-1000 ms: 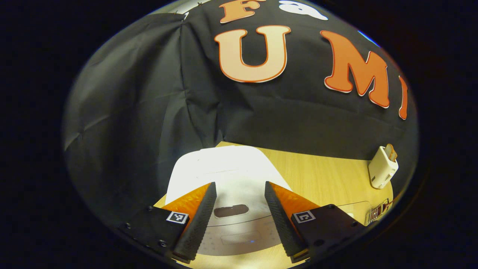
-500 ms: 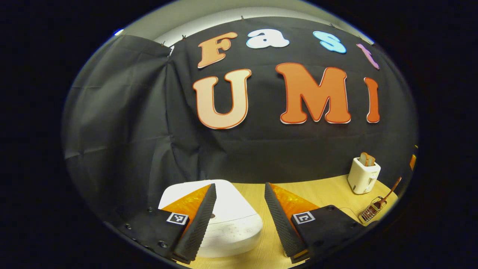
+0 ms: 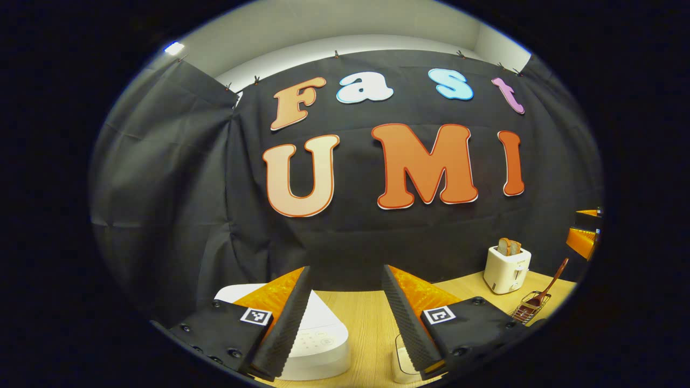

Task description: Close the left gripper, press the button to open the rice cooker; take a wooden spoon from the chopstick holder with the right hand, scoop a spoonful of rice and pour it into the rice cooker, then put the wooden spoon back into the chopstick holder.

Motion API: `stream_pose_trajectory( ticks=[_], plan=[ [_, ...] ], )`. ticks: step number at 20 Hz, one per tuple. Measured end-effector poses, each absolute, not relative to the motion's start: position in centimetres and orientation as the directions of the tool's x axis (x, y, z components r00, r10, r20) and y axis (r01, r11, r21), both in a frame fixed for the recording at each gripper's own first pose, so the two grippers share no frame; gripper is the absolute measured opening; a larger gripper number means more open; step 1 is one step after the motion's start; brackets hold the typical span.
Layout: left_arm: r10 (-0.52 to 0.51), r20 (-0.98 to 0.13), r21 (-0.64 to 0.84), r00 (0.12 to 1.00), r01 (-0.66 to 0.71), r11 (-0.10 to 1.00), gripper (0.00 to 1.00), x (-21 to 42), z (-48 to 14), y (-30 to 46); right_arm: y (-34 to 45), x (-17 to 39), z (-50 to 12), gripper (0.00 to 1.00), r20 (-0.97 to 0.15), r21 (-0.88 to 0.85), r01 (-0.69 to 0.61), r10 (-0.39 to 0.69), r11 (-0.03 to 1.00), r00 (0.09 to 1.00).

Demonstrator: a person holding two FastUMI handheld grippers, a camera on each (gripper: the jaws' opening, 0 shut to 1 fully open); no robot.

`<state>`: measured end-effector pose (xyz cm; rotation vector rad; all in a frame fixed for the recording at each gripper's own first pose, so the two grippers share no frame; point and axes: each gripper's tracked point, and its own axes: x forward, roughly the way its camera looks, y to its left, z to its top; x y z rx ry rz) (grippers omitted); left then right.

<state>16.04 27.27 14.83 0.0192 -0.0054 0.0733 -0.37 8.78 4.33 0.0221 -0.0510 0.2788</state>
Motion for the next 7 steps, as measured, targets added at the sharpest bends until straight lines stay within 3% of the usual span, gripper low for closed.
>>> stream_pose_trajectory(
  ticks=[7],
  plan=[
    [0.021, 0.029, 0.009, 0.999, -0.021, 1.000, 0.89, 16.5, 13.7, 25.1, 8.7, -0.2, 3.9, 0.88, 0.062, 0.016, -0.257, 0.255, 0.966, 0.965]
  ],
)
